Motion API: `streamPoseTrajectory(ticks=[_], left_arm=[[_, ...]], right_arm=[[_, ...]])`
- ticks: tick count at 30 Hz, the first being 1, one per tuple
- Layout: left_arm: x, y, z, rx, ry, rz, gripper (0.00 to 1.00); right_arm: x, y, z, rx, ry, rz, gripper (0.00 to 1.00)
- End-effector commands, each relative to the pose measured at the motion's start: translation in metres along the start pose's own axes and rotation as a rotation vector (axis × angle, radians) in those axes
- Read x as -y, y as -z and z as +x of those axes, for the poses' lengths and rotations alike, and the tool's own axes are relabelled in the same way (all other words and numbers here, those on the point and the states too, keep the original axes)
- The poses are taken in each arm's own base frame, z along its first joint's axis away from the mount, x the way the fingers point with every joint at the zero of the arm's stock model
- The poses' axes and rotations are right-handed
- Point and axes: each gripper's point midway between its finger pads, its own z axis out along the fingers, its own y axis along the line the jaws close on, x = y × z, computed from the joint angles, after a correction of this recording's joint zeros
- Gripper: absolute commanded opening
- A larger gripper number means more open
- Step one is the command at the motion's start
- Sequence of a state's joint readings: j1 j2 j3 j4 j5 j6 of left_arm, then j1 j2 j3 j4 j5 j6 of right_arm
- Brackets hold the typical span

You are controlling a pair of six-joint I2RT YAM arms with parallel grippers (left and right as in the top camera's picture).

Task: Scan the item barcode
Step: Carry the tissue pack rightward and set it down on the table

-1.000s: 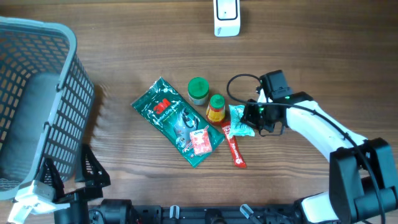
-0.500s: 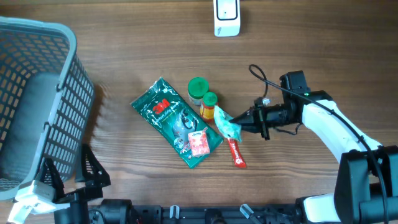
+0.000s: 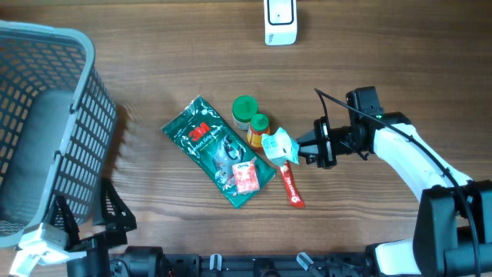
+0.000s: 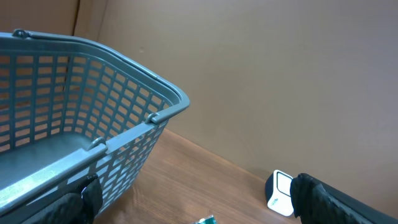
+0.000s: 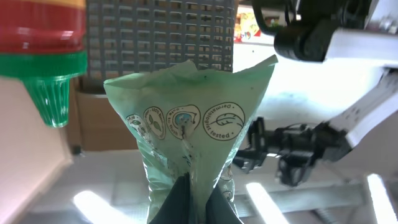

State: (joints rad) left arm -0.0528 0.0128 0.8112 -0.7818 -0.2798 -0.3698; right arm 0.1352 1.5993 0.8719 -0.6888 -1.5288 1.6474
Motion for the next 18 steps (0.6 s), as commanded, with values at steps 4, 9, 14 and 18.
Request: streamPoseTrajectory(ticks=[4,9,14,18], left_arm=[[-0.001,0.001,-0.001,0.009,0.007,-0.001,1.00],[-0.001,0.001,-0.001,0.009,0.007,-0.001,1.00],[-0.001,0.001,-0.001,0.009,0.007,-0.001,1.00],[-0.001,0.001,-0.001,0.009,0.007,-0.001,1.00]], right_arm=[[-0.001,0.001,0.010,-0.036,-0.213,0.004,0.04],[-0.003,0.001,0.010,-0.036,-0.200,0.003,0.04],[-0.008,0.001,-0.002,0.037,-0.063,-0.016,0.04],[-0.013,0.001,0.002,0.024,0.111,-0.016,0.04]])
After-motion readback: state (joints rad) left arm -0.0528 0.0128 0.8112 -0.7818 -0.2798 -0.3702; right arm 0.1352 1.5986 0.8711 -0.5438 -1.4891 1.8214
